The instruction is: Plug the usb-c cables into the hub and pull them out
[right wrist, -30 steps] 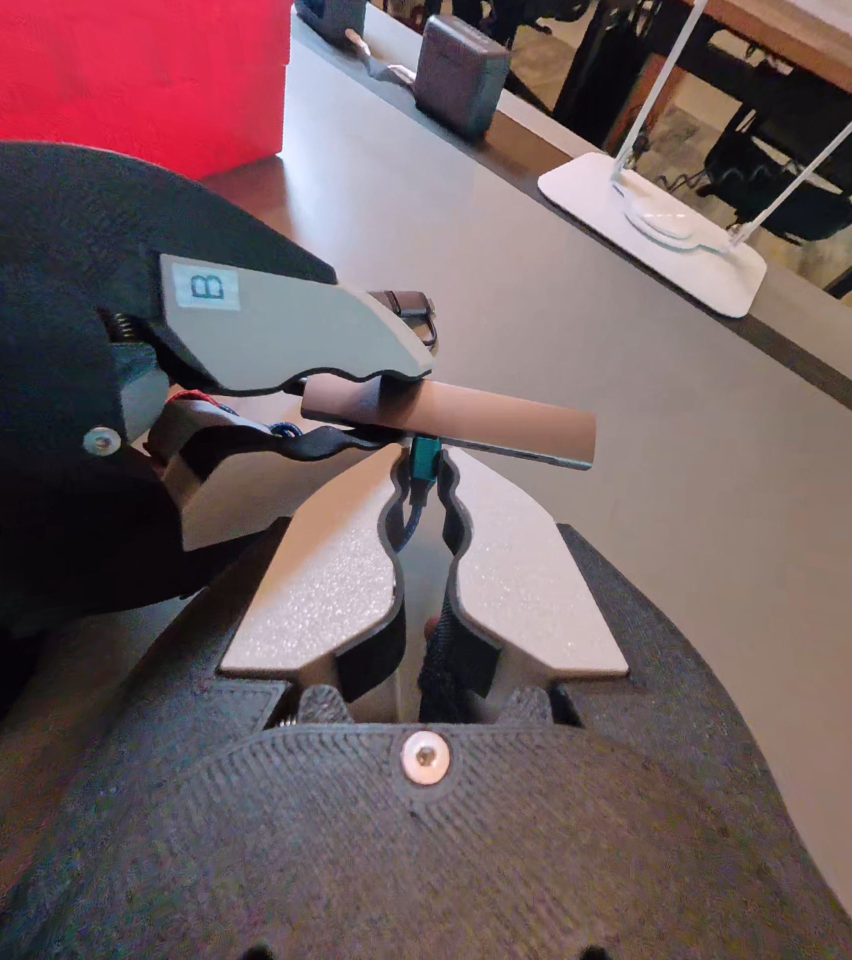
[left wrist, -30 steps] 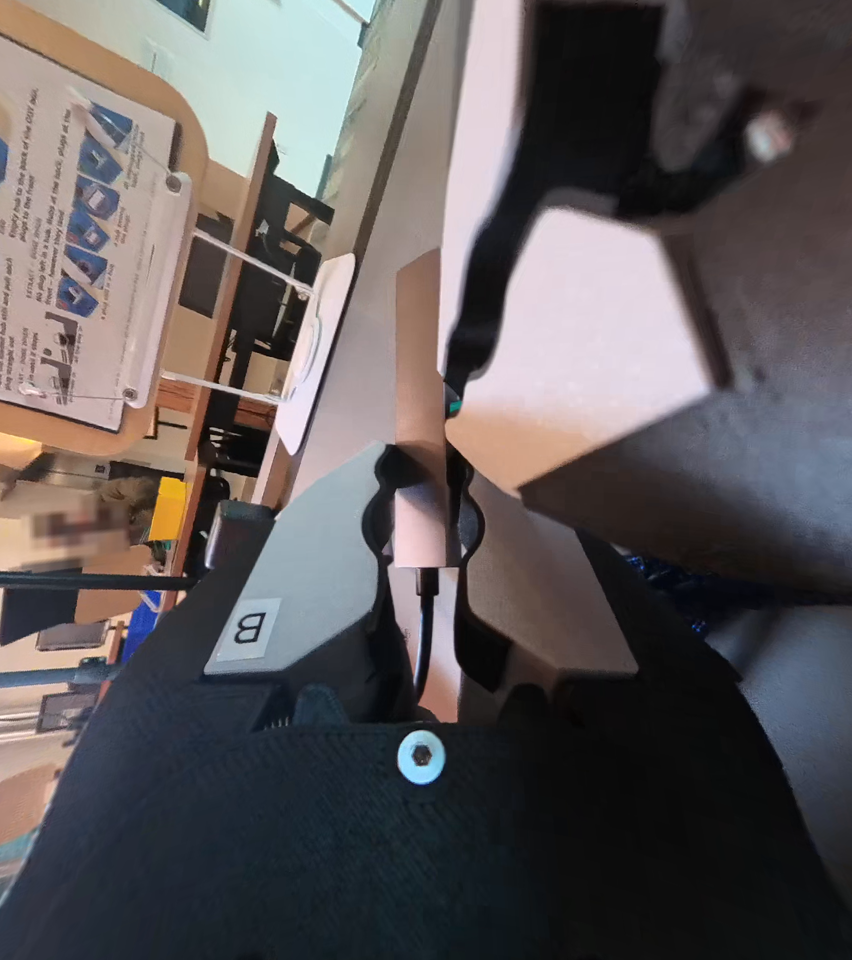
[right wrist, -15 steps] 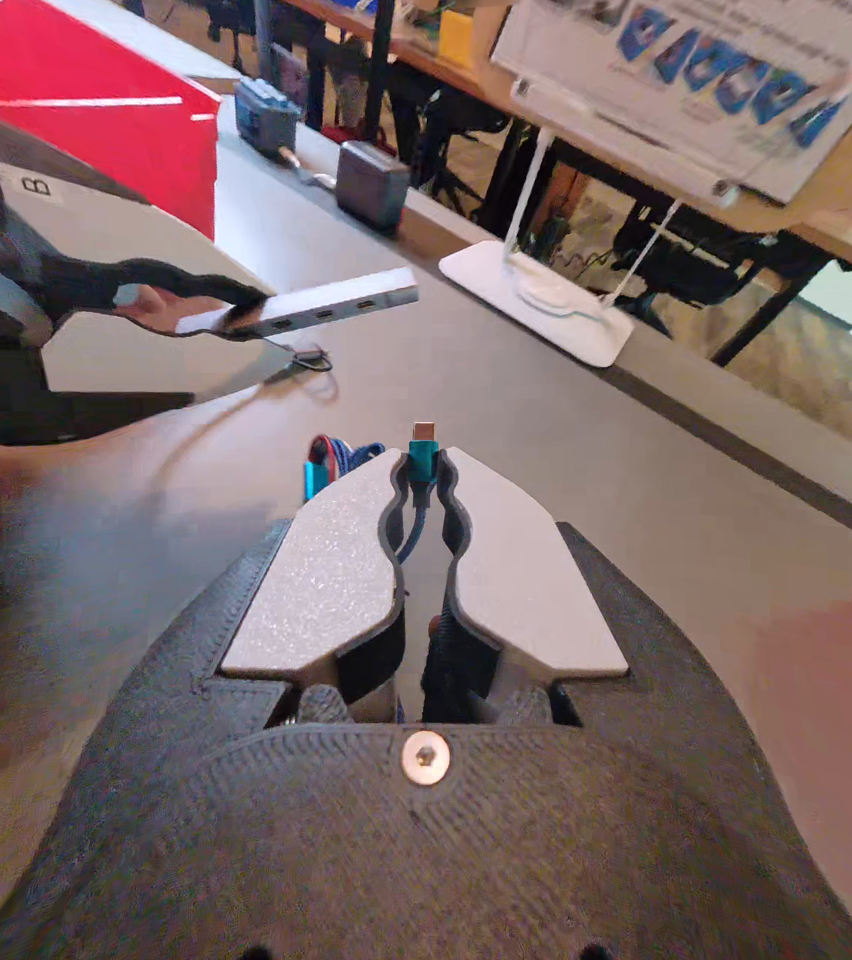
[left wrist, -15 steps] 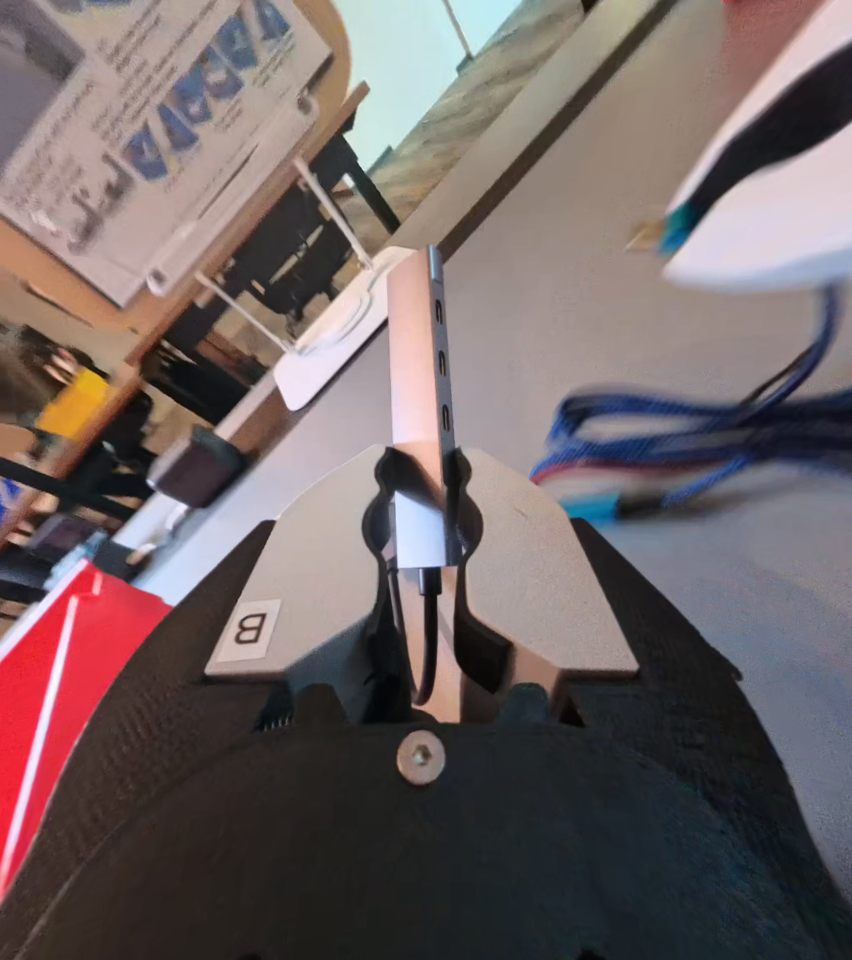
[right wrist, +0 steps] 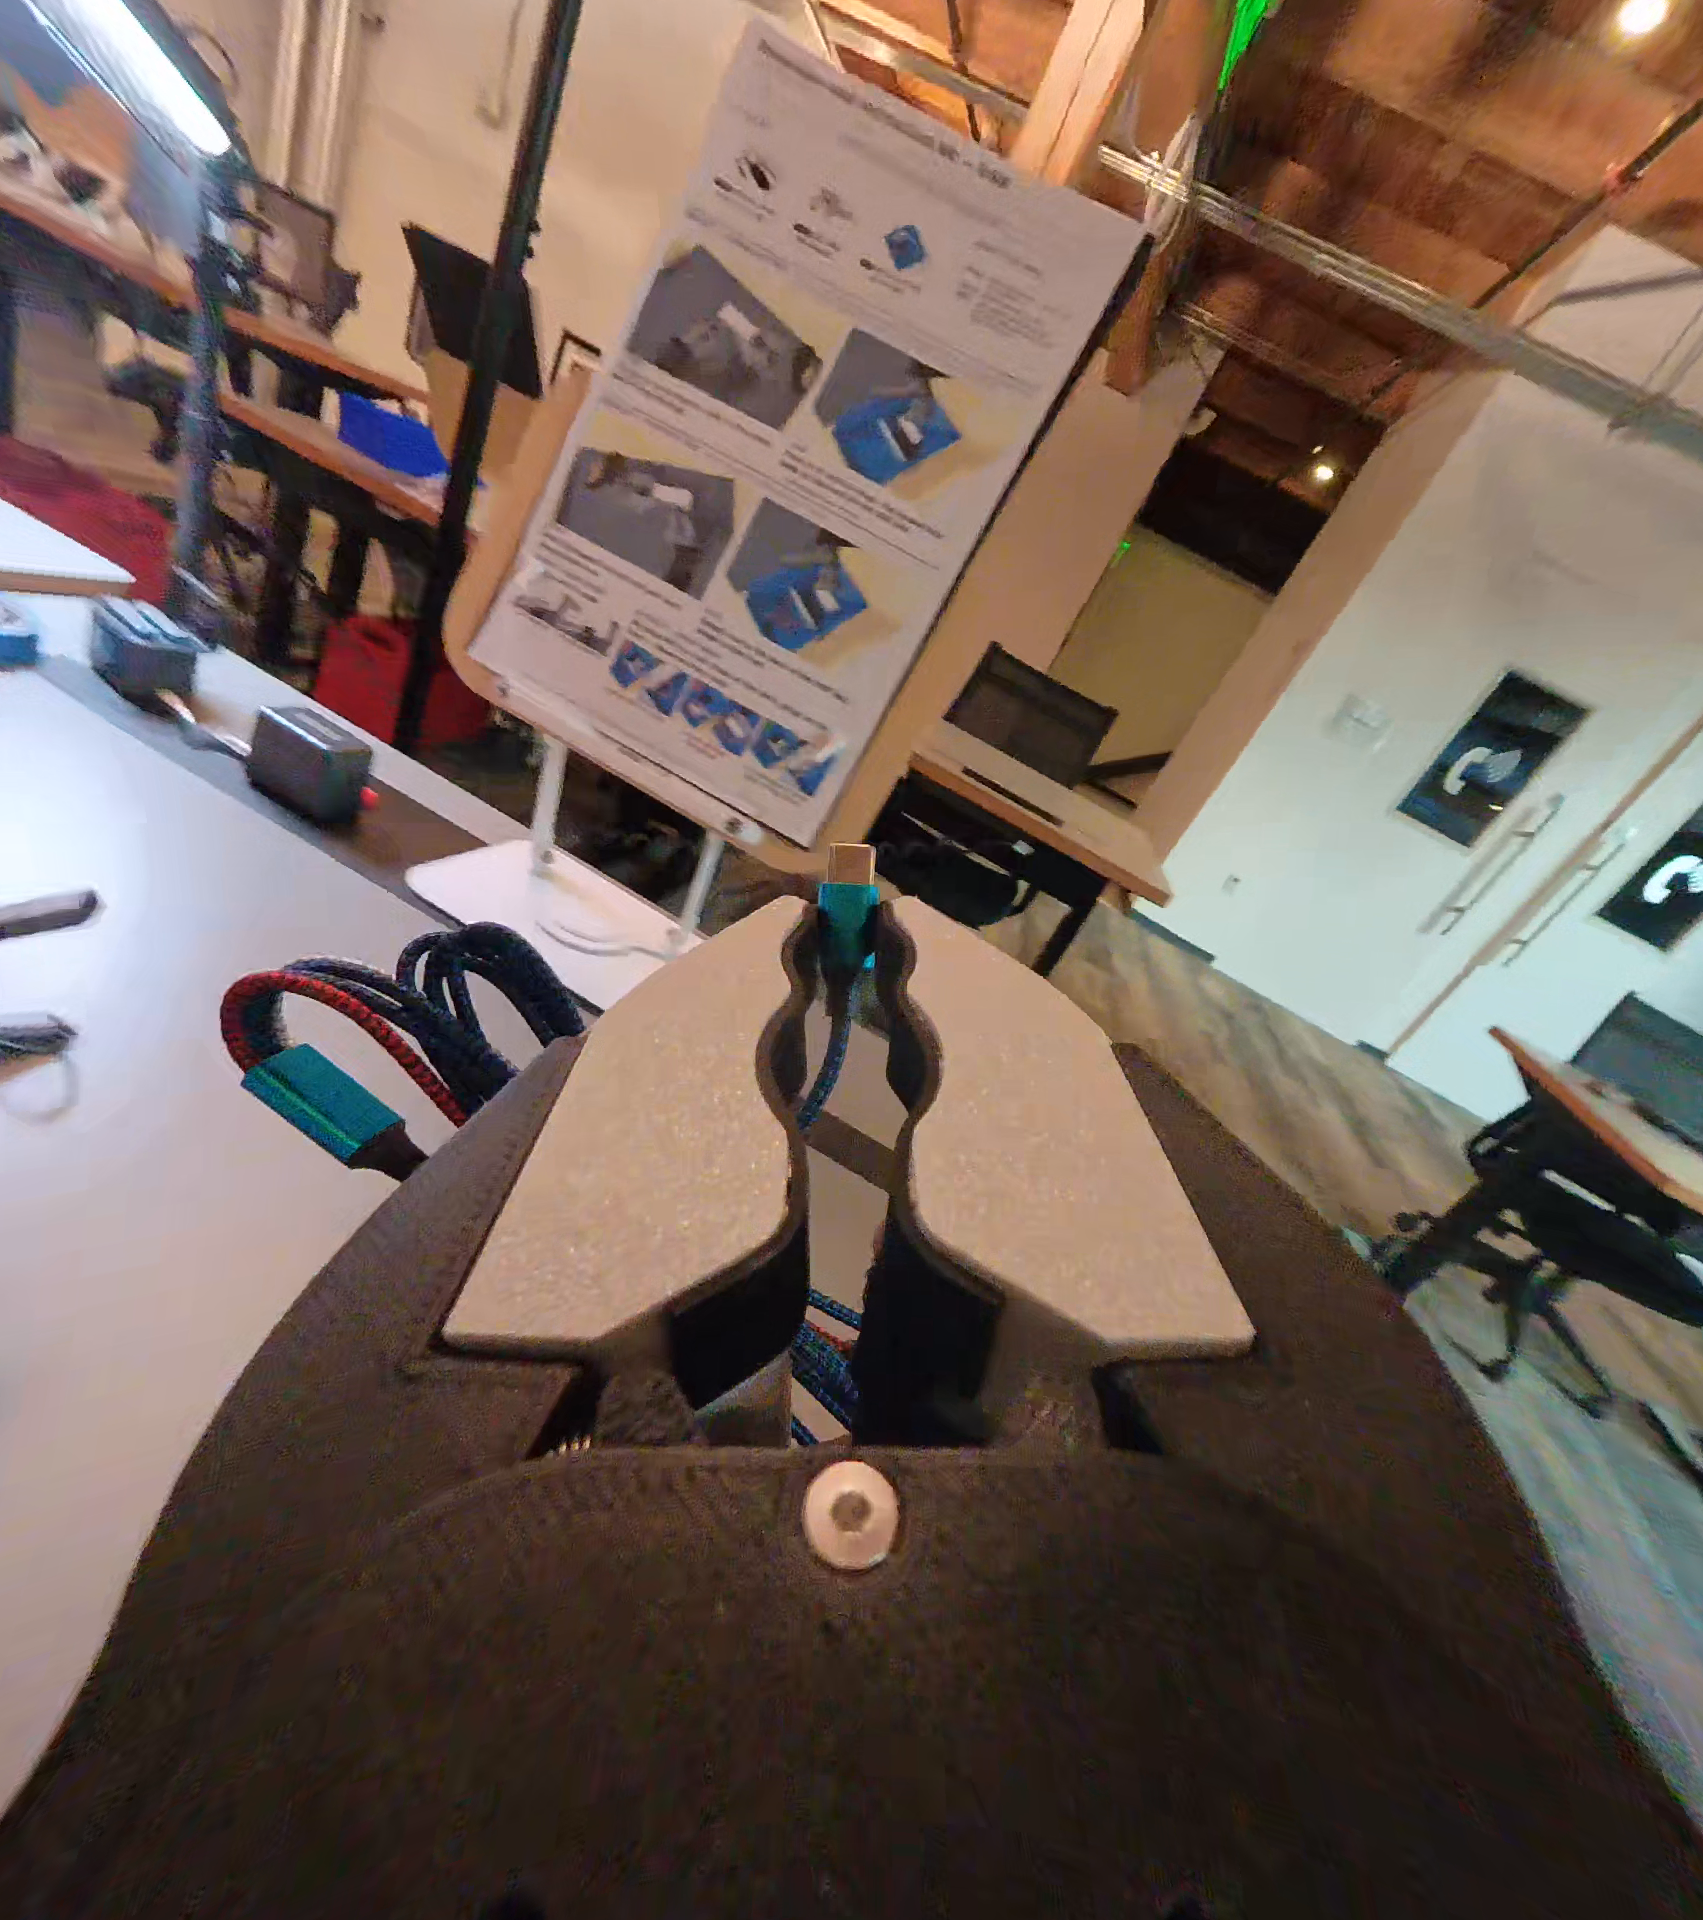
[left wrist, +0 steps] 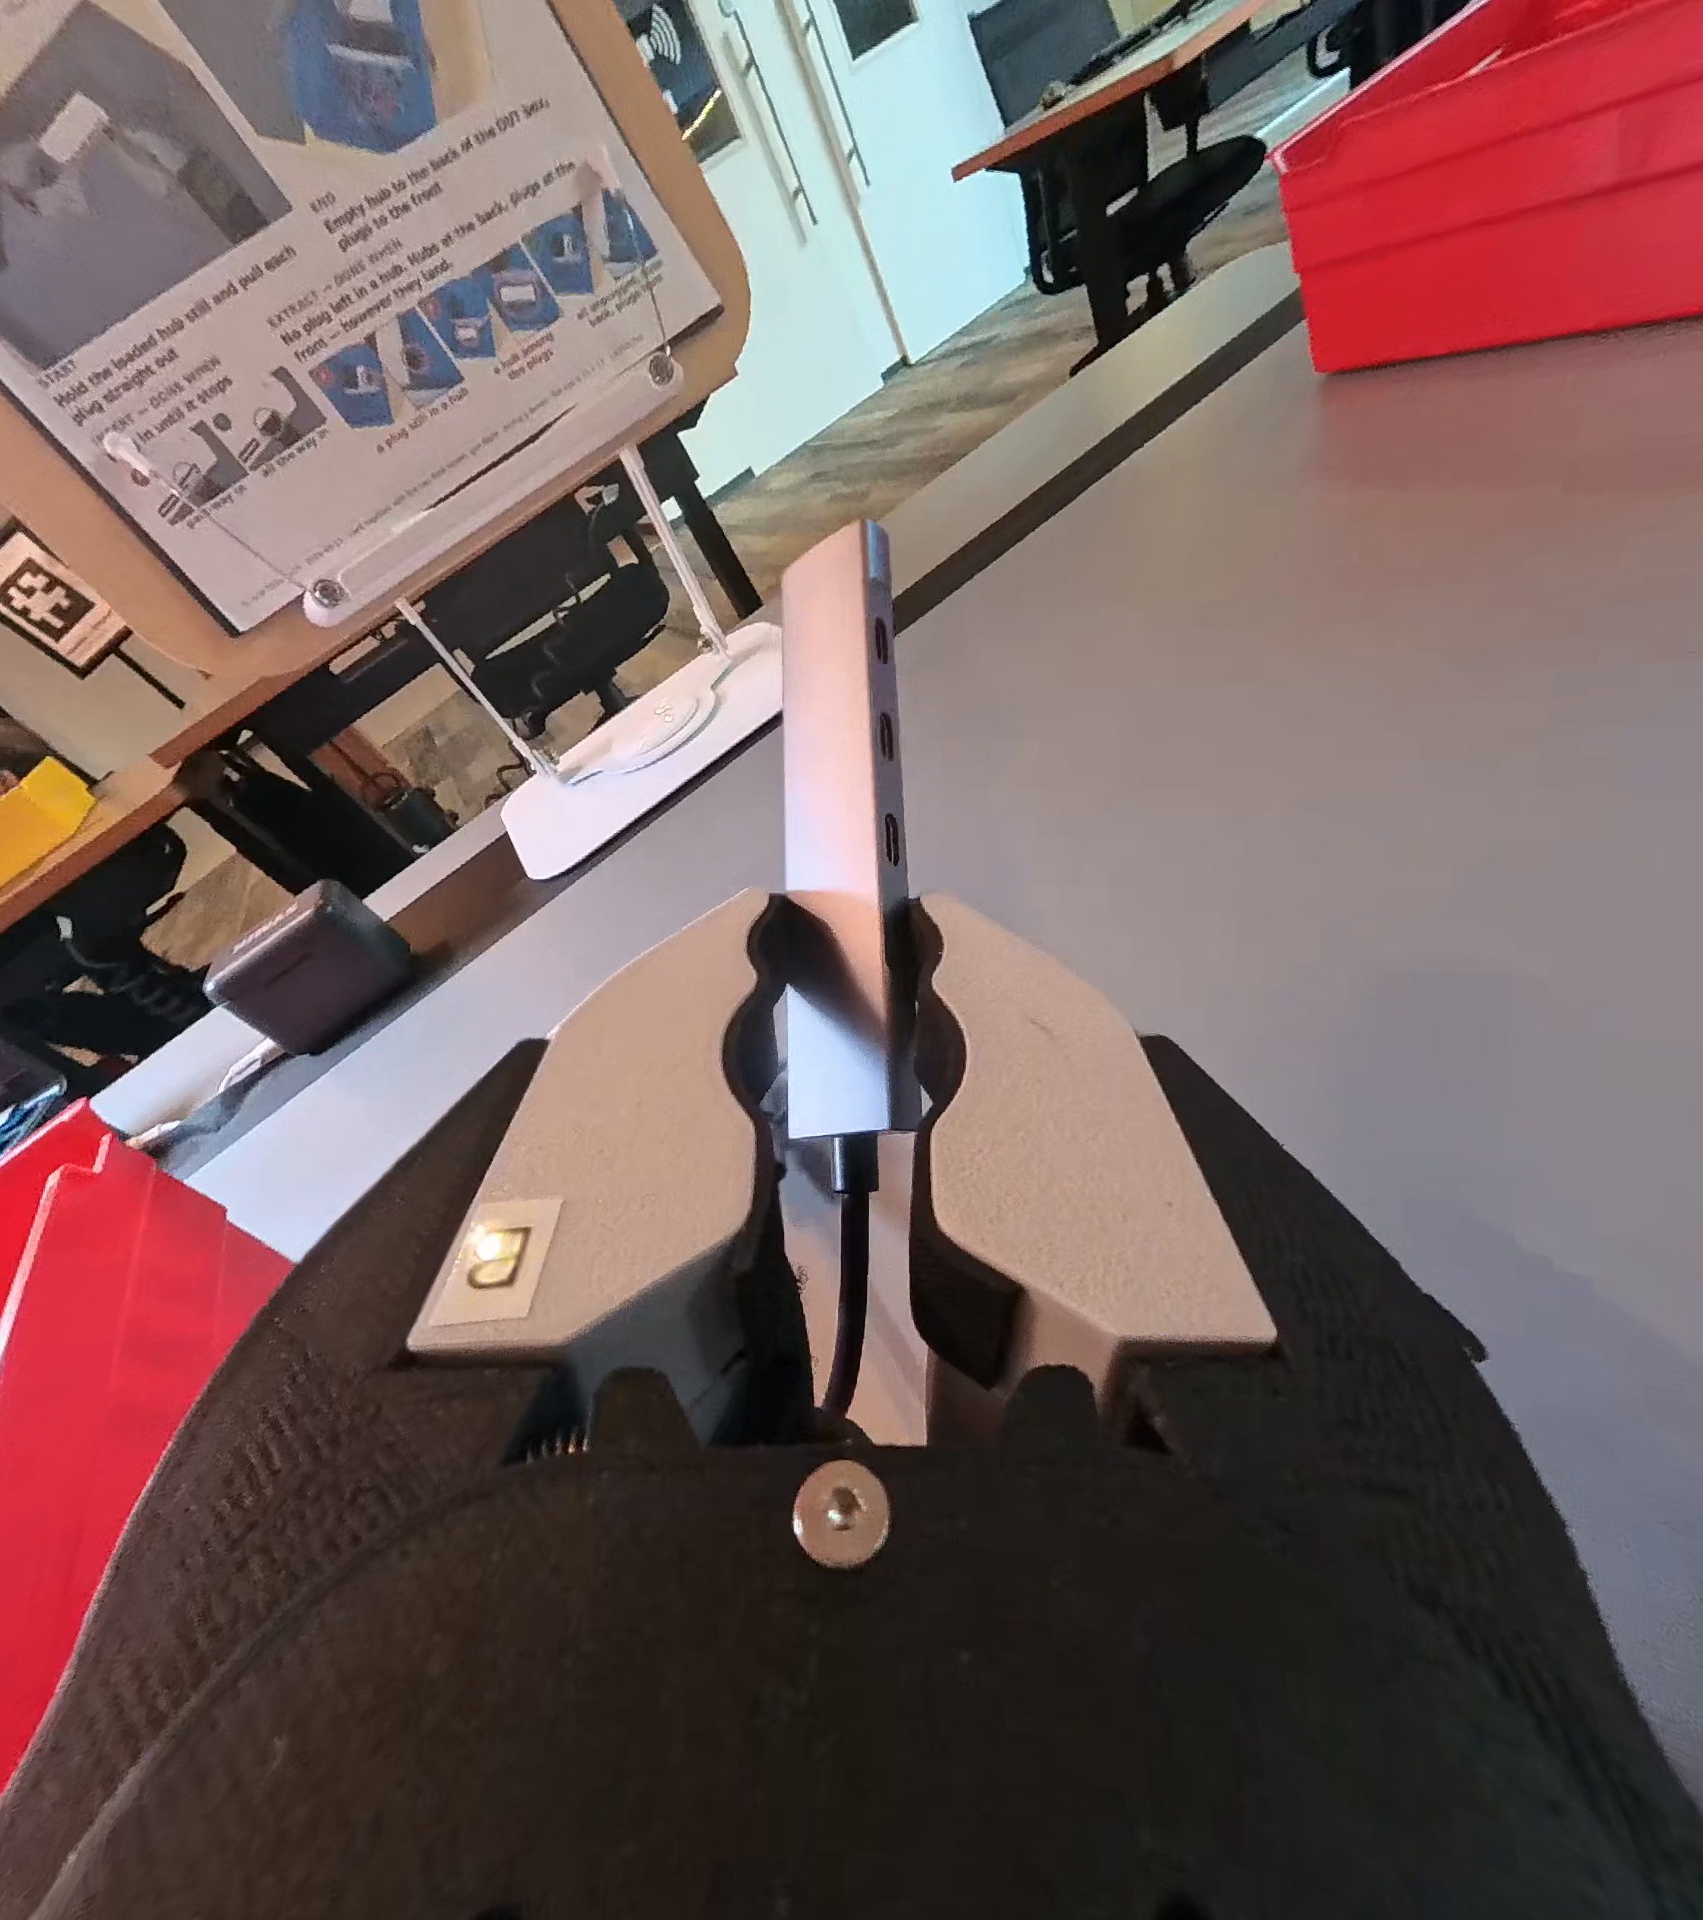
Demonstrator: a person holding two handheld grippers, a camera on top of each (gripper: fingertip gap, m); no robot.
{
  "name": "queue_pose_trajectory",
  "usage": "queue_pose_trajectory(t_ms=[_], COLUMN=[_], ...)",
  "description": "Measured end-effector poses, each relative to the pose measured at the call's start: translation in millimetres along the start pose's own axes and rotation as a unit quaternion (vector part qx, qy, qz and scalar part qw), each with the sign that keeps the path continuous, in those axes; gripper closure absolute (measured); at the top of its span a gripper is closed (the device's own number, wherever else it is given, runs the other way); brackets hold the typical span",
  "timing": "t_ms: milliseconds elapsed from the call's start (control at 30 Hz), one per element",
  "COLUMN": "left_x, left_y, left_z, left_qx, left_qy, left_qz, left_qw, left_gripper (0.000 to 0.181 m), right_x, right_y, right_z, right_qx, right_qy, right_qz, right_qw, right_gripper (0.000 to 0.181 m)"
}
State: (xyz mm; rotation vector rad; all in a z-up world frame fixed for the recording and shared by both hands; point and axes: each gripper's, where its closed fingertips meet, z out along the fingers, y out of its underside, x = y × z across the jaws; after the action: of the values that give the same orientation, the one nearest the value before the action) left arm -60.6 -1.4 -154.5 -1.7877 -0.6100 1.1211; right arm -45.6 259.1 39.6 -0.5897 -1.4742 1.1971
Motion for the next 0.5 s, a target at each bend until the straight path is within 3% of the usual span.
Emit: queue_pose_trajectory(t_ms=[133, 233, 367, 500], left_x=[3.2, 4.2, 3.8, 5.7], left_y=[-0.9, -0.8, 2.4, 4.8], left_z=[0.8, 1.3, 2.9, 4.6], left_qx=[0.002, 0.003, -0.006, -0.010], left_qy=[0.003, 0.006, 0.004, 0.011], left_qz=[0.013, 0.011, 0.014, 0.013], left_qw=[1.000, 1.000, 1.000, 1.000], left_gripper=[0.159, 0.160, 0.160, 0.160], right_x=[70.5, 116.0, 140.0, 156.3], right_y=[21.1, 56.3, 106.9, 141.9], right_z=[-9.0, -13.8, -19.9, -17.8], right_qx=[-0.048, -0.104, -0.119, -0.113], right_qy=[0.033, 0.032, -0.037, -0.082], right_qz=[-0.074, -0.098, -0.123, -0.072], right_qw=[0.996, 0.989, 0.985, 0.988], right_gripper=[0.171, 0.171, 0.171, 0.171])
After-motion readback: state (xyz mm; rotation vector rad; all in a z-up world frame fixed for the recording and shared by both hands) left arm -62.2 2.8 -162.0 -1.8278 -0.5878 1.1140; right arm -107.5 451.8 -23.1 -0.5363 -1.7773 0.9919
